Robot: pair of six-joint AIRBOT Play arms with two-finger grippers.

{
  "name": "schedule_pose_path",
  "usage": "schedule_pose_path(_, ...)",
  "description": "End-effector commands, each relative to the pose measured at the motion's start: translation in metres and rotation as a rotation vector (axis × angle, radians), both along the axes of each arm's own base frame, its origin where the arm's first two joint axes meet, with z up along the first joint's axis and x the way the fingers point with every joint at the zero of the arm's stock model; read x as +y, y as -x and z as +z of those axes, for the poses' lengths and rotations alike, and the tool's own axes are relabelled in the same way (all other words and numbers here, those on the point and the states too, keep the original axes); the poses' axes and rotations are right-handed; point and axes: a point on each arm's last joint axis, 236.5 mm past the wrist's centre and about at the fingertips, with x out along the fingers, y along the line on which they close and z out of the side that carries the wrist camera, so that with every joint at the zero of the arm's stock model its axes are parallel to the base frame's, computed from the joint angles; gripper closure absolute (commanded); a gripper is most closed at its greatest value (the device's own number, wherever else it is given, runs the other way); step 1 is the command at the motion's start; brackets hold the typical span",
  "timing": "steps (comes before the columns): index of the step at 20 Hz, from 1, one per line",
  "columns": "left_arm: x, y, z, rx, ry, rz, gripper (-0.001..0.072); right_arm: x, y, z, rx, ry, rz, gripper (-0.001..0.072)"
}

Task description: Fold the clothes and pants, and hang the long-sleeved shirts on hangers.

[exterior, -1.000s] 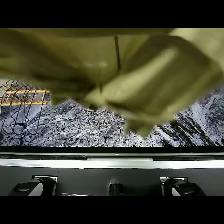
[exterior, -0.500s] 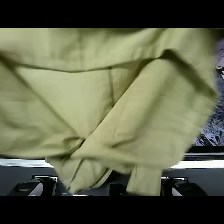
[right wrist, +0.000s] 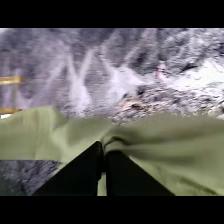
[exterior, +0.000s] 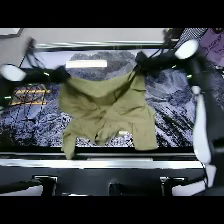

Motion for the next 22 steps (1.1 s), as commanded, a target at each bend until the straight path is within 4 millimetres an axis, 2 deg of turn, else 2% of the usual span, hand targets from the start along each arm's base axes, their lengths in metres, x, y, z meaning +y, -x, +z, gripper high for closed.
schedule_pose_path(1,-0.024,-0.007,-0.091,0.188,0.029,0.015,0.0629,-0.001,-0.025,-0.081,0.082,0.028,-0.006,0.0491)
schedule_pose_path(2,-0.023,-0.007,-0.093,0.191,0.028,0.016,0.0419,-0.005,-0.025,-0.078,0.077,0.031,-0.003,0.0329)
schedule_pose_path(3,-0.020,-0.009,-0.088,0.181,0.031,0.023,0.0116,-0.012,-0.022,-0.071,0.075,0.036,-0.002,0.0142)
schedule_pose_path(4,-0.013,-0.010,-0.079,0.172,0.033,0.028,0.0013,-0.023,-0.017,-0.060,0.064,0.050,0.017,0.0044)
schedule_pose_path(5,-0.001,-0.010,-0.065,0.165,0.038,0.037,0.0014,-0.039,-0.008,-0.047,0.043,0.078,0.057,0.0045)
schedule_pose_path(6,0.015,-0.007,-0.052,0.159,0.042,0.054,0.0014,-0.063,0.004,-0.034,0.033,0.124,0.090,0.0045)
schedule_pose_path(9,0.075,0.019,-0.023,0.184,0.010,0.107,0.0013,-0.161,0.046,-0.011,0.069,0.316,0.079,0.0047)
schedule_pose_path(10,0.094,0.032,-0.022,0.197,0.008,0.139,0.0013,-0.190,0.063,-0.009,0.097,0.352,0.060,0.0047)
schedule_pose_path(11,0.107,0.046,-0.026,0.215,0.012,0.171,0.0014,-0.210,0.077,-0.013,0.136,0.337,0.018,0.0047)
schedule_pose_path(12,0.116,0.064,-0.036,0.244,0.016,0.197,0.0014,-0.224,0.094,-0.024,0.184,0.303,-0.016,0.0047)
schedule_pose_path(13,0.120,0.086,-0.052,0.288,0.022,0.215,0.0013,-0.229,0.112,-0.042,0.244,0.272,-0.027,0.0047)
schedule_pose_path(14,0.119,0.106,-0.068,0.331,0.026,0.222,0.0014,-0.226,0.131,-0.066,0.307,0.233,-0.016,0.0047)
schedule_pose_path(16,0.108,0.144,-0.103,0.417,0.033,0.219,0.0015,-0.210,0.164,-0.112,0.408,0.171,0.006,0.0047)
schedule_pose_path(18,0.098,0.169,-0.129,0.497,0.040,0.203,0.0014,-0.189,0.182,-0.152,0.465,0.104,0.007,0.0047)
schedule_pose_path(20,0.094,0.178,-0.142,0.525,0.046,0.205,0.0015,-0.170,0.190,-0.178,0.472,0.041,-0.011,0.0047)
schedule_pose_path(22,0.094,0.178,-0.144,0.520,0.047,0.211,0.0015,-0.157,0.195,-0.195,0.478,0.005,-0.023,0.0047)
